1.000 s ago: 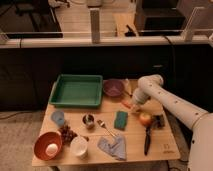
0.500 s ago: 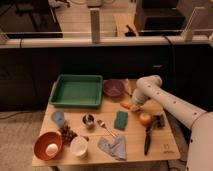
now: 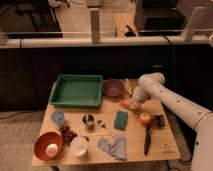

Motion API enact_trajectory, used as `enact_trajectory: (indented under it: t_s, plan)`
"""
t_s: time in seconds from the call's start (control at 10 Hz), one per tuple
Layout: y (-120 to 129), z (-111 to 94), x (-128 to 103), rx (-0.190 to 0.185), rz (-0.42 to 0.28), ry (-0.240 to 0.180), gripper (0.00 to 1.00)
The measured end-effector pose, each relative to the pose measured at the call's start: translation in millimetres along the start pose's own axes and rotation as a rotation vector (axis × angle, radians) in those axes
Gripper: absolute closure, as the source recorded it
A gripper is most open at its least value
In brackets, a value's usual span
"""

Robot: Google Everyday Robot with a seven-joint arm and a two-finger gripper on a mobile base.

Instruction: Place pepper in plastic cup

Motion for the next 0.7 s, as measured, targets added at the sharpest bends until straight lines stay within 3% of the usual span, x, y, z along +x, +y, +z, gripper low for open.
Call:
enact_trajectory:
  t_s: [0.3, 0.5, 0.7]
  plan:
    - [-7, -41, -17, 0.020, -0.026, -0.060, 1.00]
    - [-3, -65, -43, 0.002, -0.101, -0.129, 1.00]
    - [4, -74, -62, -0.012, -0.179, -0.161, 1.00]
